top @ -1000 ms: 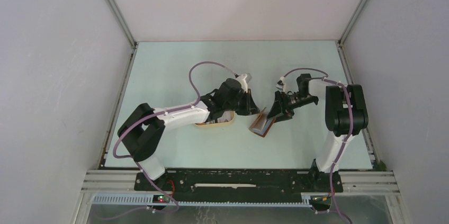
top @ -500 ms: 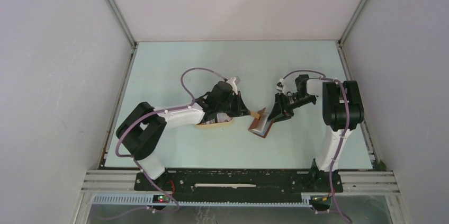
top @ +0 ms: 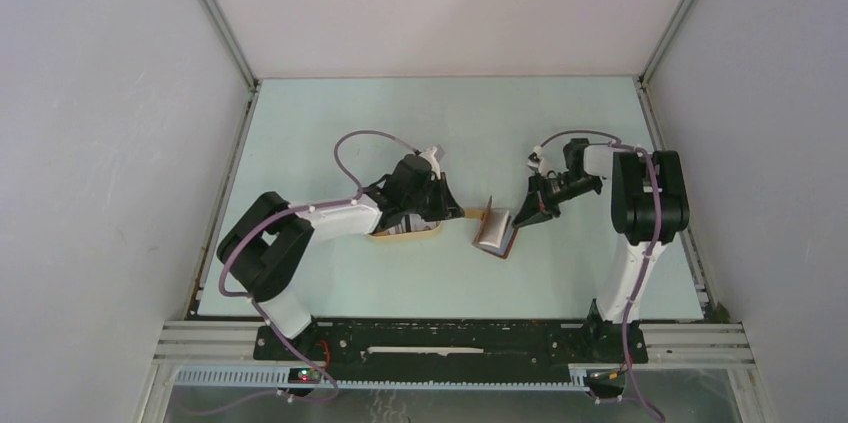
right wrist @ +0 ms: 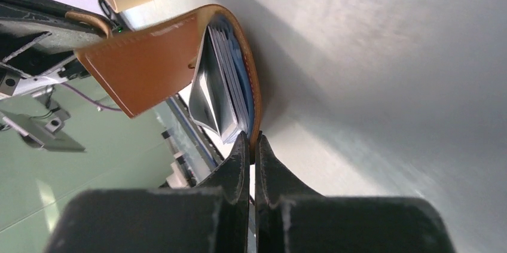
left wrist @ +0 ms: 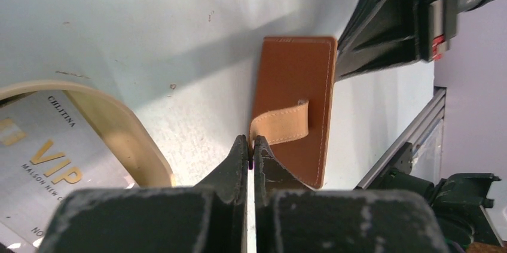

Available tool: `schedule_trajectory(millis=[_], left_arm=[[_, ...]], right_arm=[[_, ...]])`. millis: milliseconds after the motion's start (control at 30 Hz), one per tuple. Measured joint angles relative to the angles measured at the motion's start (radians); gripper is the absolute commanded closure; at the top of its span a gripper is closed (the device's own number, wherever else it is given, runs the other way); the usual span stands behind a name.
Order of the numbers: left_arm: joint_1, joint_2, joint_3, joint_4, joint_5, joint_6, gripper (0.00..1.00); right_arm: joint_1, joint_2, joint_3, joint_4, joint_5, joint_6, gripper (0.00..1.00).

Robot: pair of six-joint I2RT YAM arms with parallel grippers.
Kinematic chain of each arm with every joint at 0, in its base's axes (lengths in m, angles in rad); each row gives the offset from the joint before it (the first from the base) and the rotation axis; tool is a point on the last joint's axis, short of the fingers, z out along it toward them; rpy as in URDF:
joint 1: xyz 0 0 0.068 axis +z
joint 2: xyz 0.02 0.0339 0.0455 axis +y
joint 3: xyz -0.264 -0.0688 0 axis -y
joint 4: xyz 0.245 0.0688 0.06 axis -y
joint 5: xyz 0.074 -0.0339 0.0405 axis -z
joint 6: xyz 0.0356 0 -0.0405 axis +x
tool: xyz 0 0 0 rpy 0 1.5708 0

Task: Put the credit cards into the card holder
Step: Open the card holder at the center of the board.

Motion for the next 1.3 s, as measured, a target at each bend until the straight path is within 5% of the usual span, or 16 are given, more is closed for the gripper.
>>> schedule_trajectory(millis=[500, 633, 833, 1033, 1300], left_arm=[[-0.003, 0.158, 0.211, -0.129, 0.010, 0.137, 1.00], [-0.008, 0.224, 0.282, -0.163, 0.009, 0.177, 1.00], [-0.015, 0.264, 0.297, -0.221, 0.006, 0.209, 1.00], [-0.013, 0.281, 0.297, -0.260, 0.006, 0.222, 1.00], [-0.013, 0.281, 0.297, -0.260, 0.006, 0.222, 1.00]], right_arm=[[-0.158, -0.019, 0.243, -0.212, 0.259, -0.153, 0.99], [-0.156, 0.076, 0.375, -0.249, 0.294, -0.163, 0.87], [-0.142, 0.132, 0.463, -0.236, 0.370, -0.162, 0.56], [-0.151, 0.016, 0.339, -0.103, 0.429, -0.154, 0.50], [-0.094, -0.260, 0.113, -0.004, 0.227, -0.141, 0.48]])
